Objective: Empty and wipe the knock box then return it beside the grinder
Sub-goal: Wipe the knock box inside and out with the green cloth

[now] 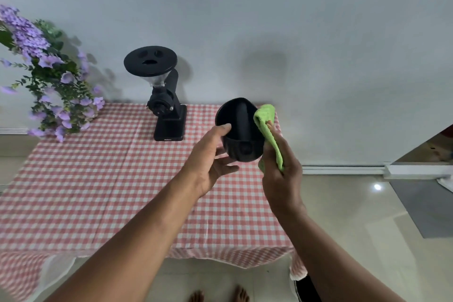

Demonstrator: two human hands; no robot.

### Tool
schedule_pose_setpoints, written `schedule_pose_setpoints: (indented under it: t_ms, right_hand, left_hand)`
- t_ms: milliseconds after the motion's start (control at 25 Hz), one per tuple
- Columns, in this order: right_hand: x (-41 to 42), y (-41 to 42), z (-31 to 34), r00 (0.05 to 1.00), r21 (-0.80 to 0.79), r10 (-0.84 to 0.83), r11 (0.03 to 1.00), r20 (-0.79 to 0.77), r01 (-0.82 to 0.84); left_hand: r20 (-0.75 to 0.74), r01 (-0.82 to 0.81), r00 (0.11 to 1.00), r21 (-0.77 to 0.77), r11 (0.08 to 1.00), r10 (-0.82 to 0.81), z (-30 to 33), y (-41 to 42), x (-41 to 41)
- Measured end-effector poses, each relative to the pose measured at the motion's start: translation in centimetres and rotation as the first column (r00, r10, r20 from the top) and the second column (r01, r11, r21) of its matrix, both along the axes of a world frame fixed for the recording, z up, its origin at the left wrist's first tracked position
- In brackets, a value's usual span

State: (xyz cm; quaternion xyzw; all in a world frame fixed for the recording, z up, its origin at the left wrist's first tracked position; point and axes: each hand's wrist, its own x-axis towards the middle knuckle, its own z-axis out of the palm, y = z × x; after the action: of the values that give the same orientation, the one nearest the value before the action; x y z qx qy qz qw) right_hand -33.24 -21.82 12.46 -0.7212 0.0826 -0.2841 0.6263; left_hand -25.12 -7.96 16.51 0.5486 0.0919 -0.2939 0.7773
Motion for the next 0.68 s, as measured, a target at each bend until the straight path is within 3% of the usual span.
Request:
schedule_pose_setpoints:
  t_ms: [240,440,680]
  right_hand:
    - [1.0,-1.7,0.6,0.999,0.062,0.049,0.997,-0.001,-0.048]
    - [0.0,1.2,-0.4,1.000,0.158,0.022,0.987,-0.019,-0.019]
    - [1.0,-1.0,0.8,0.999,0.190,0.032,0.981,-0.007,-0.030]
  left_hand:
    - [0.108,0.067,0.991,0.074,0.995,-0.075,2.1,0.5,1.3]
    - [0.024,-0.031,0.999,-0.027,0.999,0.032,0.8,0.0,0.6]
    - [0.137,0.052,0.989,0.085,0.995,-0.063,1.5,0.6,1.2]
